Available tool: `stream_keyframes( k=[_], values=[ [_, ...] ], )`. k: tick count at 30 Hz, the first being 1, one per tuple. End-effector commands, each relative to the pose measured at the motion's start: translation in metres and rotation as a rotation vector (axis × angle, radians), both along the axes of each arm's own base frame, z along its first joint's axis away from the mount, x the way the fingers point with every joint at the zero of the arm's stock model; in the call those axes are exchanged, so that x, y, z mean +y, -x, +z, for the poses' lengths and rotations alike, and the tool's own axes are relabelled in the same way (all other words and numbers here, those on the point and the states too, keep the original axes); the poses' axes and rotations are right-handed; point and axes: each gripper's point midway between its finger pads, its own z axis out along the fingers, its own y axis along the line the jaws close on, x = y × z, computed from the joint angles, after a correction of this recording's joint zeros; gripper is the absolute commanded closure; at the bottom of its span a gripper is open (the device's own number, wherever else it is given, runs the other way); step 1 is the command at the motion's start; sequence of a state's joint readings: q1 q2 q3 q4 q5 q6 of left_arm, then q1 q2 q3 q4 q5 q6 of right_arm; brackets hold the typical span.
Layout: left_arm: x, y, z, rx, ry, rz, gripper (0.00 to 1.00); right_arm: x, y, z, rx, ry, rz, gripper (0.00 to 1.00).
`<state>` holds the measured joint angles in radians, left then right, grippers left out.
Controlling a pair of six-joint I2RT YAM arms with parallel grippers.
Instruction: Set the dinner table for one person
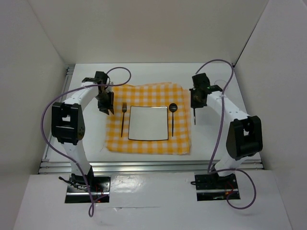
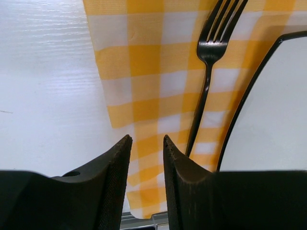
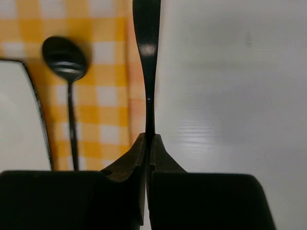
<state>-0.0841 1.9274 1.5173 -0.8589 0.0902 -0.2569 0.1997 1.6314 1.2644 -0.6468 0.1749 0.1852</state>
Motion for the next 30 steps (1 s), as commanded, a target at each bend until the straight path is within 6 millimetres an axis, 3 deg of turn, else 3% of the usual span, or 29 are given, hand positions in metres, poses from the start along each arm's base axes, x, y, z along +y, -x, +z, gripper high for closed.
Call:
stream_keyframes(
  k=[1,3,6,8,25,30],
  values=[
    [0.010,-0.005,0.028,-0.098,-0.011,-0.009,0.60,0.022,0.001,-0.001,0.018,-0.045,0.128,1.00],
    [0.013,-0.006,0.028,-0.099,-0.012,0.000,0.60,0.044,0.005,-0.015,0.054,-0.085,0.198,1.00],
    [0.017,-0.006,0.028,-0.099,-0.012,0.009,0.60,0.062,0.010,-0.037,0.115,-0.113,0.232,1.00],
    [0.017,-0.006,0.028,-0.099,-0.012,0.009,0.60,0.068,0.007,-0.041,0.123,-0.142,0.219,1.00],
    [0.015,-0.003,0.017,-0.057,0.013,0.011,0.60,0.076,0.023,-0.079,0.267,-0.217,0.075,1.00],
    [0.014,-0.003,0.017,-0.058,0.020,0.000,0.60,0.071,0.015,-0.087,0.248,-0.245,0.061,1.00]
  ],
)
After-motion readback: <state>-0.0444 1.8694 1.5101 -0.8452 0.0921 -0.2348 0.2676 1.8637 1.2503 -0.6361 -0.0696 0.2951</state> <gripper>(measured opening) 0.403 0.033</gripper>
